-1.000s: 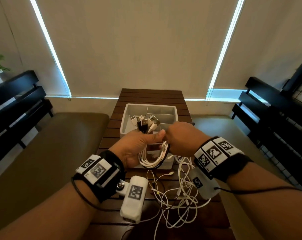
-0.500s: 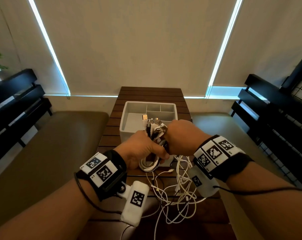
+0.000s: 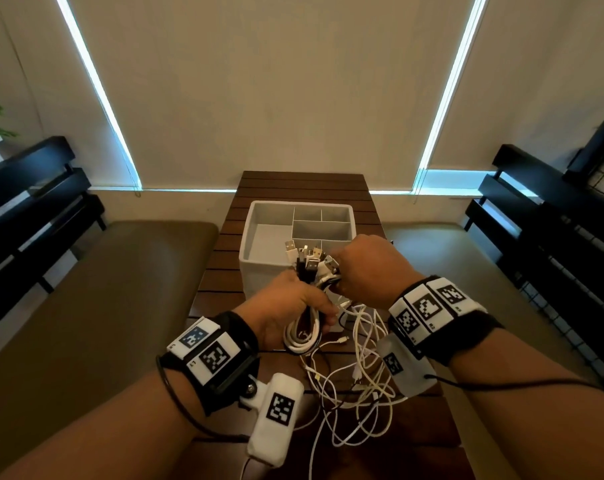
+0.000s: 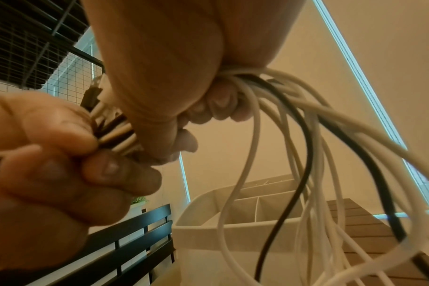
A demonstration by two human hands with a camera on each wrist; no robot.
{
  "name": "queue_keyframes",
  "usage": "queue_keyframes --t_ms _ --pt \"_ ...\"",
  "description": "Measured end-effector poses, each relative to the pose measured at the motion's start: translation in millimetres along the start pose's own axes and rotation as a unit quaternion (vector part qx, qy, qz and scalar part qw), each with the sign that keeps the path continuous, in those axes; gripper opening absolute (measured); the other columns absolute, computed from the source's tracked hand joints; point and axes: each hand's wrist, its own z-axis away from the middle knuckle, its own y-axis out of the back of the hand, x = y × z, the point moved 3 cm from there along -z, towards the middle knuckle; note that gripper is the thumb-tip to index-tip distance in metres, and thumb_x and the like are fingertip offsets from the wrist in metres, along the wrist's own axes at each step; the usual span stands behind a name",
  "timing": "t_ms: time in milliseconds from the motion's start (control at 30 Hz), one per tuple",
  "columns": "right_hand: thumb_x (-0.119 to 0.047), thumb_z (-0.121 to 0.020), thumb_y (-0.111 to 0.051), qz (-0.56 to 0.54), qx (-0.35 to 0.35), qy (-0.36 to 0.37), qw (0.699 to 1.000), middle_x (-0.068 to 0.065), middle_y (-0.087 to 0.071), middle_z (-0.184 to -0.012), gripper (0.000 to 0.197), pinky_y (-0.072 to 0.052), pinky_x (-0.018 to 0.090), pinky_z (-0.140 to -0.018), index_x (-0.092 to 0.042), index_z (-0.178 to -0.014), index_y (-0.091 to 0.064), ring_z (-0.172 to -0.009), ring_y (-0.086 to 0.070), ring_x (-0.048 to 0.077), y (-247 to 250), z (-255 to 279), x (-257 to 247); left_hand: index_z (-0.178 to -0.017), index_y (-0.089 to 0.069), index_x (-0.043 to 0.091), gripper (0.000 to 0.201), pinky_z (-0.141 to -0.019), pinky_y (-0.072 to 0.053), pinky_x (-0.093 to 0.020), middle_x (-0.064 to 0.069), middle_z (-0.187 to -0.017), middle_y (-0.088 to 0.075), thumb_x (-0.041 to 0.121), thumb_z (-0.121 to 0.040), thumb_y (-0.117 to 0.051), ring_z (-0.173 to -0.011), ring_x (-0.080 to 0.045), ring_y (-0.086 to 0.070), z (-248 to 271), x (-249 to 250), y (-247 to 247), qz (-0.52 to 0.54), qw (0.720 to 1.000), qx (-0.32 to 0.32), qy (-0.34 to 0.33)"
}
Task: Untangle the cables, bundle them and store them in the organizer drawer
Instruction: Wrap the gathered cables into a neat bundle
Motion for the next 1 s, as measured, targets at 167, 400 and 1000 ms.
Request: queue_keyframes --t_ms 167,400,1000 --pt "-0.036 -0.091 -0.056 0.007 -0.001 0.018 1.0 0.001 -0.069 -0.086 0.021 -0.054 0.033 -0.077 -0.019 -0.097 -0.067 -0.076 -0.063 0.018 -1.4 -0.3 -2.7 -0.09 -0.066 0.004 0.01 -0.057 -0.05 -0.025 -0.006 -0.069 -0.065 -0.005 -0.085 -0.064 -0.058 -0.012 -0.059 -2.5 -2.2 -2.1 -0.031 0.999 -0.003 -0.02" --pt "-0.041 -0.076 -0.068 -0.043 0.082 -0.006 0.996 -0.004 -0.052 -0.116 0.046 -0.03 0.033 -0.101 -0.026 -0.116 -0.051 -0.112 -0.046 0.016 -19.9 9.5 13.2 -0.099 -0.07 0.001 0.013 -0.057 -0.048 -0.023 -0.008 -0.071 -0.062 0.007 -0.087 -0.068 -0.056 -0.012 -0.056 -12.6 -11.1 8.1 -0.034 0.996 0.081 -0.031" --pt "0.014 -0.078 -0.061 -0.684 -0.162 -0.196 0.684 0.025 -0.068 -0.094 0.023 -0.055 0.032 -0.057 0.006 -0.099 -0.063 -0.069 -0.069 0.028 -85.3 26.5 -24.3 -0.113 -0.071 0.011 0.03 -0.095 -0.048 -0.039 -0.002 -0.107 -0.074 0.024 -0.086 -0.069 -0.106 -0.018 -0.065 -26.1 -10.3 -8.2 0.025 0.996 0.059 -0.063"
